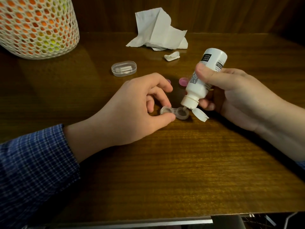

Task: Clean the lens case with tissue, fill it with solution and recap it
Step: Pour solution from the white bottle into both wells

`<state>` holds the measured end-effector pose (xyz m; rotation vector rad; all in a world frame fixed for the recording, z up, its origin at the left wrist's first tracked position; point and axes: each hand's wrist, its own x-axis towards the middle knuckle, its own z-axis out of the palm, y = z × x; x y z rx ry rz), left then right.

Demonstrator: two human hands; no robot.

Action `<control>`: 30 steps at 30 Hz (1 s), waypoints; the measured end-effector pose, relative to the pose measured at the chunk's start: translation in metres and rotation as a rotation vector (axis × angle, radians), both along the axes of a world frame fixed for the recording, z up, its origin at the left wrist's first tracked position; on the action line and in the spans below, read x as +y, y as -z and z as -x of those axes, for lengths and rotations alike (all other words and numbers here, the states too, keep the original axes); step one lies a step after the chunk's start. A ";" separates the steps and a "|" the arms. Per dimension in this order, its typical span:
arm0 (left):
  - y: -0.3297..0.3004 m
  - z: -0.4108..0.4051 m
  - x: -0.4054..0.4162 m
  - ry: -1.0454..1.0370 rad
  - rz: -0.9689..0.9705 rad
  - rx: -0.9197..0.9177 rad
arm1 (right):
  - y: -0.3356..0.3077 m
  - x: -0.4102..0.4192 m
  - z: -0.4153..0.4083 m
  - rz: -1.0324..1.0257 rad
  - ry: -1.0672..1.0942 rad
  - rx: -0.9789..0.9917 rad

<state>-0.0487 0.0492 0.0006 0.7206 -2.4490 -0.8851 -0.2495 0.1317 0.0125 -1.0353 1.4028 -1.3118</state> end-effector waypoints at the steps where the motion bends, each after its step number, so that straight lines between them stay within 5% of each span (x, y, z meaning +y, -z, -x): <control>1: 0.000 0.000 0.000 -0.001 -0.001 0.001 | 0.000 0.000 0.000 -0.003 0.000 0.005; 13: 0.000 0.000 0.000 -0.015 0.006 0.023 | -0.005 -0.005 0.006 -0.094 0.112 -0.231; 30: 0.001 0.000 -0.001 -0.016 0.001 0.017 | -0.001 -0.002 -0.003 0.001 0.034 -0.022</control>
